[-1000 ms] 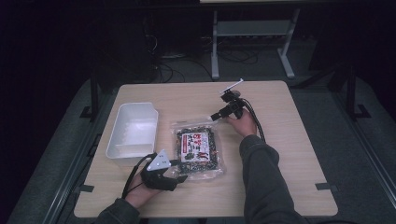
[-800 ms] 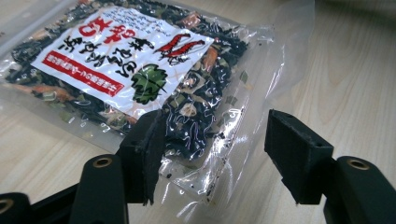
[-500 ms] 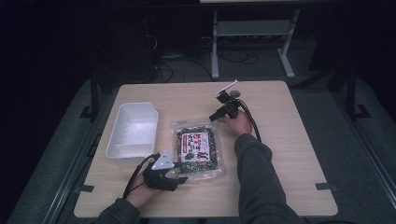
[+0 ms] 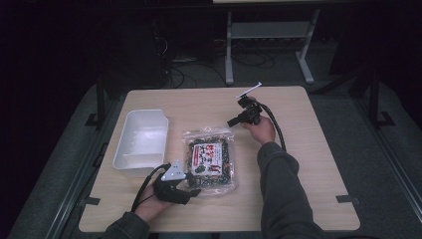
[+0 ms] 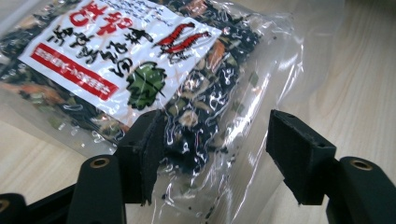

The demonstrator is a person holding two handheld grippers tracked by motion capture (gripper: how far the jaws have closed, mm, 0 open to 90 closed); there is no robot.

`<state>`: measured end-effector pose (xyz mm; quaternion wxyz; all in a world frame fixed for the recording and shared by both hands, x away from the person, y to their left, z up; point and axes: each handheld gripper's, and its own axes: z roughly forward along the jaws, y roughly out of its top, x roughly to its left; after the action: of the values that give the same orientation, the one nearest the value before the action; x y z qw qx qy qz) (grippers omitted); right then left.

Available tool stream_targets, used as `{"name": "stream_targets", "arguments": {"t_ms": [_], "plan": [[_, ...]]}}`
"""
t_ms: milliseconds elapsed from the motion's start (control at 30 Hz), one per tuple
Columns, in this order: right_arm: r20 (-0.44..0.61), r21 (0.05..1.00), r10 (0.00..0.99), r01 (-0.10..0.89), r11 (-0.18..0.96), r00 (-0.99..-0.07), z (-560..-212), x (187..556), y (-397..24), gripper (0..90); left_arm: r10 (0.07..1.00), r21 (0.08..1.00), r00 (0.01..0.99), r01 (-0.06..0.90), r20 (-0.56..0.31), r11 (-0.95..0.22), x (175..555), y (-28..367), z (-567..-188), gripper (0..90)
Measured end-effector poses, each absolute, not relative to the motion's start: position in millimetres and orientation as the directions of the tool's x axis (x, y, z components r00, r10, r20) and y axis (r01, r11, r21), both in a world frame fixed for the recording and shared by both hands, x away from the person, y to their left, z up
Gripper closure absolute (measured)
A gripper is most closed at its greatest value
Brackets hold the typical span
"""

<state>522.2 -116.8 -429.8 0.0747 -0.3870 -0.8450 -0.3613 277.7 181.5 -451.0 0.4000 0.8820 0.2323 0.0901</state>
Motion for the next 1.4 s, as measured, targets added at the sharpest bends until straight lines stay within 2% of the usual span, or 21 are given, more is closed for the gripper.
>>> {"name": "stream_targets", "arguments": {"t_ms": [233,467,867,933,1133,1367,1400], "plan": [[0.412,0.628,0.545,0.661,0.411,-0.73,-402.7,501.3,-138.4,89.6,0.531,0.789,0.848,0.326,-0.001,-0.52,276.8,184.3,-445.6,27.9],[0.389,0.711,0.506,0.6,0.366,-0.77,-373.8,476.3,-157.0,89.6,0.564,0.799,0.826,0.335,0.007,-0.5,278.8,185.9,-444.8,26.0],[0.331,0.817,0.424,0.481,0.318,-0.843,-335.8,420.3,-192.9,89.6,0.621,0.806,0.783,0.39,-0.036,-0.445,292.4,178.1,-449.9,22.0],[0.326,0.84,0.394,0.455,0.296,-0.859,-327.3,407.1,-199.8,89.6,0.608,0.804,0.788,0.419,-0.091,-0.423,297.3,179.3,-452.3,22.0],[0.316,0.858,0.356,0.425,0.287,-0.879,-320.2,391.7,-202.4,89.6,0.56,0.806,0.816,0.424,-0.143,-0.413,304.0,176.2,-456.2,22.5],[0.318,0.879,0.309,0.401,0.259,-0.896,-316.7,379.1,-202.5,89.6,0.492,0.787,0.833,0.474,-0.254,-0.395,316.8,170.1,-457.7,24.5],[0.317,0.887,0.293,0.391,0.247,-0.902,-316.1,375.3,-201.3,89.6,0.469,0.781,0.835,0.489,-0.289,-0.389,319.3,170.5,-458.9,28.6]]}}
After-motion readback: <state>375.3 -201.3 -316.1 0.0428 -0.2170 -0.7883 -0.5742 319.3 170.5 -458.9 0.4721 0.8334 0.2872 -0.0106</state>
